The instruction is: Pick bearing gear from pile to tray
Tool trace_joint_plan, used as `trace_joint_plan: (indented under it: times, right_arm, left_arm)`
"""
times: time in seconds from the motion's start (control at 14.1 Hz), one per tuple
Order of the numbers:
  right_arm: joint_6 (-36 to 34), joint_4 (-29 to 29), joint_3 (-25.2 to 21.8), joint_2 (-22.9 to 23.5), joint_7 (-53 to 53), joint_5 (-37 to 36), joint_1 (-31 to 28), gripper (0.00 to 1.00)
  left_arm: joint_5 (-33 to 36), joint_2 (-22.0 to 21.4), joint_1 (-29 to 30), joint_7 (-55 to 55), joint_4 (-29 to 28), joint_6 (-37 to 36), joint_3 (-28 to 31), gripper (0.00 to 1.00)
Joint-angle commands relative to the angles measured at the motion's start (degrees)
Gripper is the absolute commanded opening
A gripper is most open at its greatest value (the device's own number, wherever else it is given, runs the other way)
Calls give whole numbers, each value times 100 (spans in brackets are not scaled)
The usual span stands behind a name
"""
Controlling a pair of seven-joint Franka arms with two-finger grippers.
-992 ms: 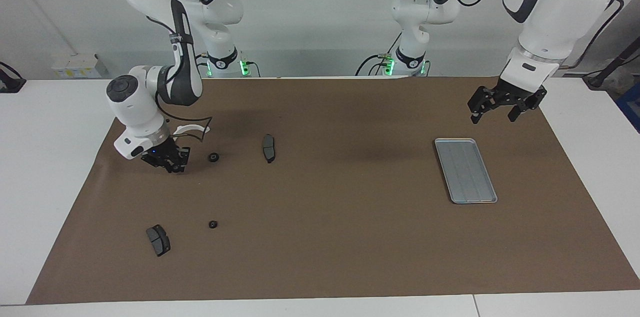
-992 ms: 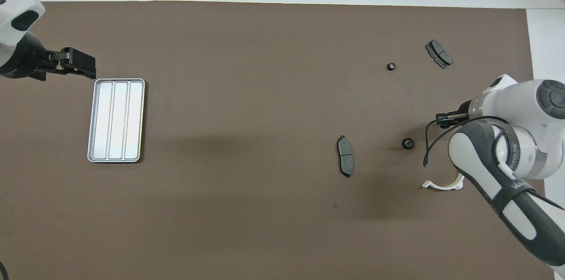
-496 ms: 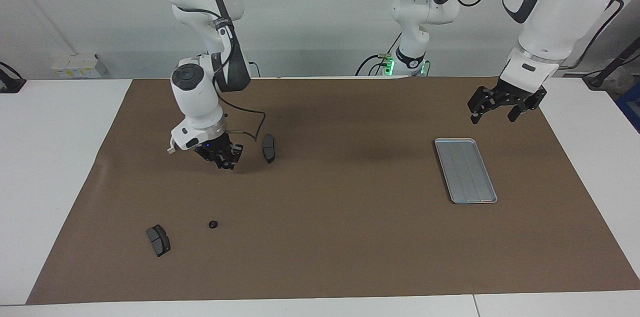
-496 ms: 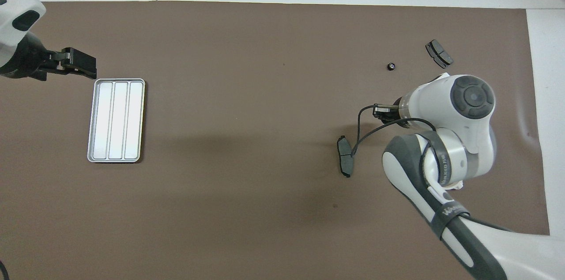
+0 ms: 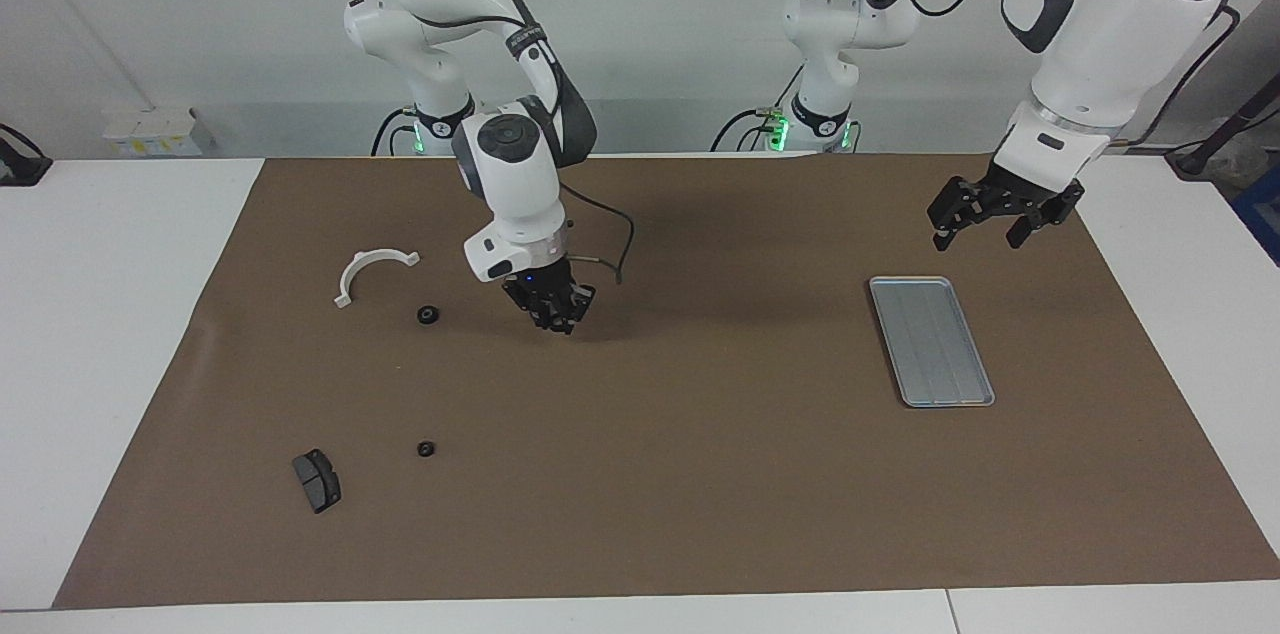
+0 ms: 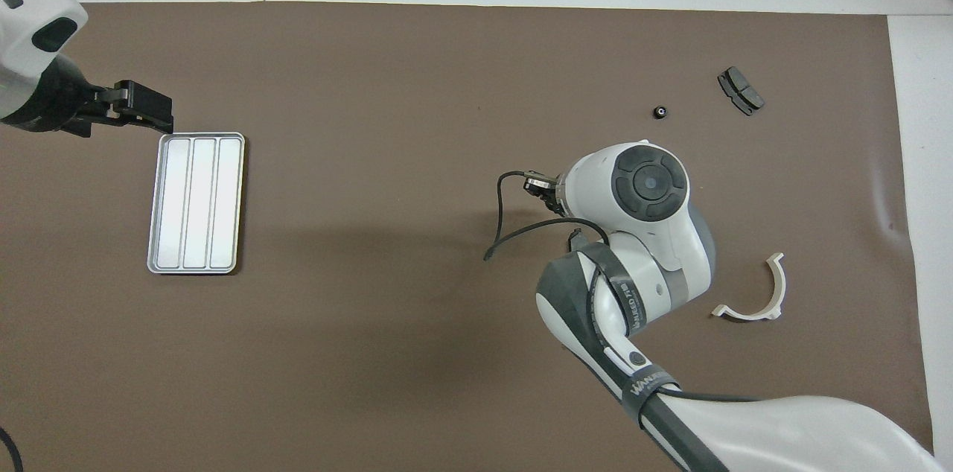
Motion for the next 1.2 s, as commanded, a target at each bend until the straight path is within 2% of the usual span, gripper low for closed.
trace_joint_plan:
  times: [0.0,0.14,0.35,0.57,0.64,0.78,0.92,0.99,1.06,1.13]
  right_arm:
    - [60,714,-30,620,764,21,422,0]
    - [51,1171,-48,1034,1275,11,835,0]
    - [7,1673,-30,1438,1506,-260,1100,0]
    - [69,1718,-39,1642,1585,-287,1426,0]
    - [69,1718,-39,1642,1585,-348,1444,5]
    - [16,1709,-30,1633,1576,-375,1479,29]
    - [-80,1735,-48,1624,1567,-393,1488,78]
    - [-89,1736,-48,1598,1567,-454,1462,96]
    - [-90,1727,-48,1581,1524,-463,1400,100]
    - [-98,1666,-82,1485,1471,-481,1365,100]
  left_arm:
    - [-74,9,-55,-2,-3,35,36,100]
    - [-91,9,-55,-2,-12,43,36,100]
    - [-91,70,-63,24,-29,0,36,100]
    - [-39,132,-256,24,-29,-27,45,100]
    - [-38,149,-318,-19,-47,-36,45,100]
    - [-30,219,-441,-29,-47,-36,53,100]
    - [-30,272,-476,-238,-38,-18,45,100]
    - [-30,325,-503,-309,-21,-18,45,100]
    - [-30,334,-572,-310,-12,-18,45,100]
    - [-30,351,-590,-310,-12,-9,45,100]
